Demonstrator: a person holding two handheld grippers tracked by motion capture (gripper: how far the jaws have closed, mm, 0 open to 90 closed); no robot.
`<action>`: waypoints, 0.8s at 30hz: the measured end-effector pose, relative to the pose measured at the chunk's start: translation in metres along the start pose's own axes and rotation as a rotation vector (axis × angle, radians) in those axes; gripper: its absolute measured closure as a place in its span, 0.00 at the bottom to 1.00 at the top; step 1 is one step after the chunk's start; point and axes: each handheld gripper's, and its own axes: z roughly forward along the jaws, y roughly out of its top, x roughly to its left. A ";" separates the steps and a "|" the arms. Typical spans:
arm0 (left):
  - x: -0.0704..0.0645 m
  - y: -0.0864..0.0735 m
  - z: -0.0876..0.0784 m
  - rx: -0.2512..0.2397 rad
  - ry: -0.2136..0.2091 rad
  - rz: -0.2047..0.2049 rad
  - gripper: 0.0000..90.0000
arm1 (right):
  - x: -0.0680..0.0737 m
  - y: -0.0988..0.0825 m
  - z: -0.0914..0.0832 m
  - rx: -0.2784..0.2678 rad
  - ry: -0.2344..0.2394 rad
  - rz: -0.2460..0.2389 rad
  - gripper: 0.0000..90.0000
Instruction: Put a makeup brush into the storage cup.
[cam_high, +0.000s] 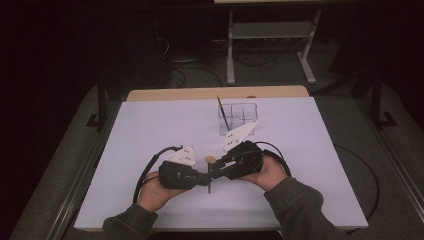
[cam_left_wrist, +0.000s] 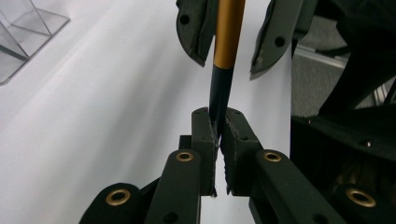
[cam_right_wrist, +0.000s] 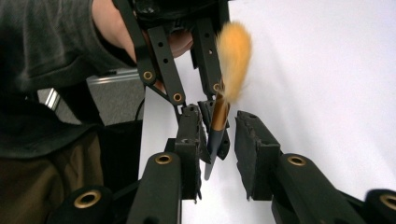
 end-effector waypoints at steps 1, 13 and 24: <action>0.000 0.000 0.000 -0.001 0.006 -0.005 0.93 | -0.001 0.000 0.000 -0.013 -0.013 0.003 0.80; 0.001 0.001 0.001 -0.011 0.012 -0.015 0.93 | -0.002 0.002 0.000 -0.043 -0.025 -0.004 0.90; -0.001 -0.001 0.005 0.017 0.026 0.000 0.87 | -0.003 0.004 0.003 -0.001 0.005 -0.009 0.92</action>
